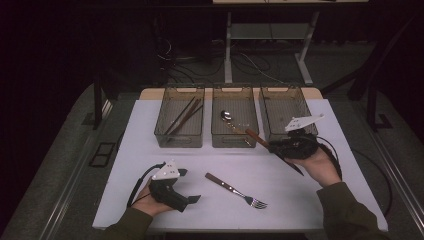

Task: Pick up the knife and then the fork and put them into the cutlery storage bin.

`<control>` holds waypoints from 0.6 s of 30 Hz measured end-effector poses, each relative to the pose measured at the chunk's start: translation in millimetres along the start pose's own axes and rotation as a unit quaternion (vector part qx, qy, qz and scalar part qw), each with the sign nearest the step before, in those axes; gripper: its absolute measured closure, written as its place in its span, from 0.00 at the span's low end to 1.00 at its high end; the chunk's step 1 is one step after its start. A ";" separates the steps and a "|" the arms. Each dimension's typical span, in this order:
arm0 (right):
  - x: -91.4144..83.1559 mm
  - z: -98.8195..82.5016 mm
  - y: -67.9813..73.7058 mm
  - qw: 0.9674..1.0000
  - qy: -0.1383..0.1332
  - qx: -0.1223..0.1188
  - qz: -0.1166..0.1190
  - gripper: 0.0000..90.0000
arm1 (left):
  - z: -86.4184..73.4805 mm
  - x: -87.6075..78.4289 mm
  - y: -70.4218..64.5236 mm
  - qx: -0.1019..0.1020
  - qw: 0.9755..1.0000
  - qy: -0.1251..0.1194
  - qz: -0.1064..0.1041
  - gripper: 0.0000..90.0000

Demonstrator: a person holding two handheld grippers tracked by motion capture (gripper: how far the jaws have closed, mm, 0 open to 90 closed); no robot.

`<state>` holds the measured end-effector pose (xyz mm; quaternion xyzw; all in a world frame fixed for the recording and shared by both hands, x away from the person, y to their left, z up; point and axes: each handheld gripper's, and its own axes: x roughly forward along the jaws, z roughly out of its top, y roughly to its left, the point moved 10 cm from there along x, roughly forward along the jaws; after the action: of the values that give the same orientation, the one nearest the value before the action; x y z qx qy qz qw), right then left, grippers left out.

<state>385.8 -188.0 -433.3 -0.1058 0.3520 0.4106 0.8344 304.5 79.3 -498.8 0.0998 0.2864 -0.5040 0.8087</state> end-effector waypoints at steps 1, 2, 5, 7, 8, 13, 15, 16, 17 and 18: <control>-2.1 1.9 -3.6 1.000 -0.002 0.000 -0.003 0.85 | 0.0 -0.1 0.0 0.000 1.000 0.000 0.000 0.00; -4.2 3.5 -6.9 1.000 -0.002 0.001 -0.007 0.85 | 0.0 0.0 0.1 -0.001 1.000 0.000 0.000 0.00; -9.5 8.3 -17.0 1.000 -0.005 0.007 -0.015 0.85 | -0.1 0.3 -0.1 -0.002 1.000 0.001 0.000 0.00; -12.5 11.2 -23.8 1.000 -0.006 0.011 -0.020 0.85 | -0.1 0.1 -0.2 -0.001 1.000 0.001 -0.001 0.00; -13.8 12.7 -27.2 1.000 -0.006 0.013 -0.022 0.85 | 0.1 0.0 -0.2 -0.001 1.000 0.000 -0.001 0.00; -19.5 19.6 -48.6 0.999 -0.006 0.025 -0.039 0.85 | 0.2 0.0 0.1 -0.001 1.000 0.000 -0.001 0.00; -20.7 21.8 -57.5 0.998 -0.002 0.031 -0.045 0.85 | 0.2 0.1 0.1 -0.002 1.000 0.000 -0.002 0.00; -20.9 23.0 -62.2 0.998 0.000 0.033 -0.049 0.85 | 0.2 0.2 0.0 -0.002 1.000 -0.001 -0.002 0.00; -20.9 24.5 -66.9 0.998 0.001 0.032 -0.051 0.85 | 0.3 0.1 -0.1 -0.002 1.000 -0.001 -0.003 0.00; -20.9 25.9 -71.1 0.998 0.004 0.035 -0.054 0.85 | 0.4 0.1 -0.2 -0.002 1.000 -0.001 -0.004 0.00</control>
<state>444.1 -234.2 -408.3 -0.0972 0.3633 0.3518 0.8572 304.5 79.0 -498.5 0.0963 0.2871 -0.5063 0.8074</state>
